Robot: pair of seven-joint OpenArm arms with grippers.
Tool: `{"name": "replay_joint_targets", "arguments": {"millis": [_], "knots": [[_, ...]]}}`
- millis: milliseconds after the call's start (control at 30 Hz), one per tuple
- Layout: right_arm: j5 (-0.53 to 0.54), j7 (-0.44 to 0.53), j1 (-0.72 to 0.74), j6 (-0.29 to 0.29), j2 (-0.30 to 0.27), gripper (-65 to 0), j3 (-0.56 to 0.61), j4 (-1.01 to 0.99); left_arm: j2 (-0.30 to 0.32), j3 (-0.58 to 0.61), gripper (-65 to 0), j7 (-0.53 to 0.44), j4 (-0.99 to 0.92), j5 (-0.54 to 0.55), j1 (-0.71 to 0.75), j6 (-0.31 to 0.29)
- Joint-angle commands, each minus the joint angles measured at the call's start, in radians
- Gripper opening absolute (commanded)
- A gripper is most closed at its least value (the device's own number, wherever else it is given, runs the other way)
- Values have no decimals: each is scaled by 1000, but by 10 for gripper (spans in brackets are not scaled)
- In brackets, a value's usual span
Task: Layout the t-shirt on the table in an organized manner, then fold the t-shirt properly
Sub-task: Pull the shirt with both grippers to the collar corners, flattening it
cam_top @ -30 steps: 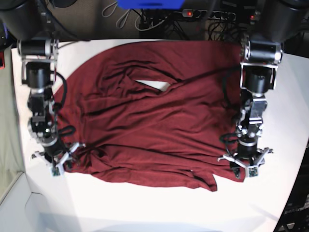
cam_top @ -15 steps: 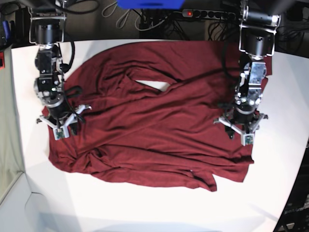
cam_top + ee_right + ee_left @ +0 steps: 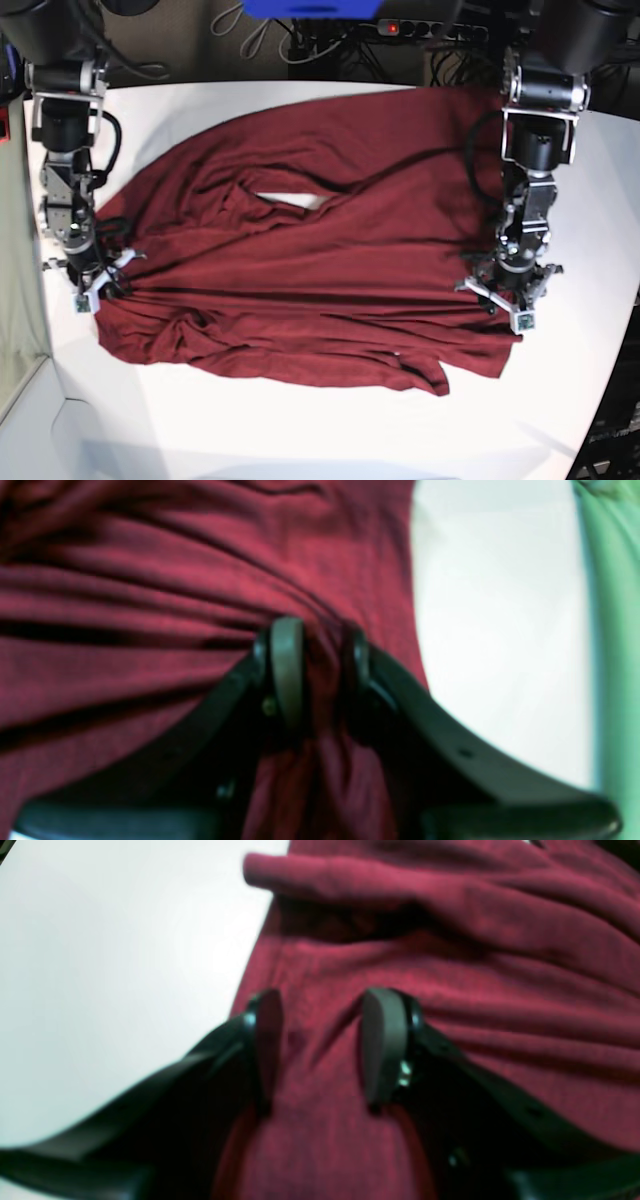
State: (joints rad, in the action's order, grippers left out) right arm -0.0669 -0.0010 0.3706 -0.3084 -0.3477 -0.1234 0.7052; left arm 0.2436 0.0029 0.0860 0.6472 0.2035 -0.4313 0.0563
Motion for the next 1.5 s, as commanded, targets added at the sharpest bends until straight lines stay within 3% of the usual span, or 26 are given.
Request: {"name": "replay_joint_targets", "arguments": {"millis": [0,200,467,600,767,867,1200,1467], "knots": [[-11,-20,11,8,-20,-535,-17,3,7,1,-388,-16,6,-6,-16,9],[-12,-20,28,8,-20,-535,-57,23,7,-1,-388,-162,20,-5,-14,9],[-11,-27,-57,8,12,-535,-57,267,9,-4,-388,-162,285,-3,104,10],[-12,-27,-117,8,37,-535,-57,388,7,-4,-388,-85,487,0,229,12],[-12,-27,-223,8,52,-535,-58,525,9,-4,-388,61,705,103,420,10],[-11,-27,-282,8,74,-535,-61,580,12,-4,-388,94,777,116,523,10],[-11,-29,-407,7,170,-535,-184,626,30,-4,-388,96,785,115,673,10],[-11,-29,-497,7,177,-535,-186,624,87,-22,-388,94,716,121,670,10]]}}
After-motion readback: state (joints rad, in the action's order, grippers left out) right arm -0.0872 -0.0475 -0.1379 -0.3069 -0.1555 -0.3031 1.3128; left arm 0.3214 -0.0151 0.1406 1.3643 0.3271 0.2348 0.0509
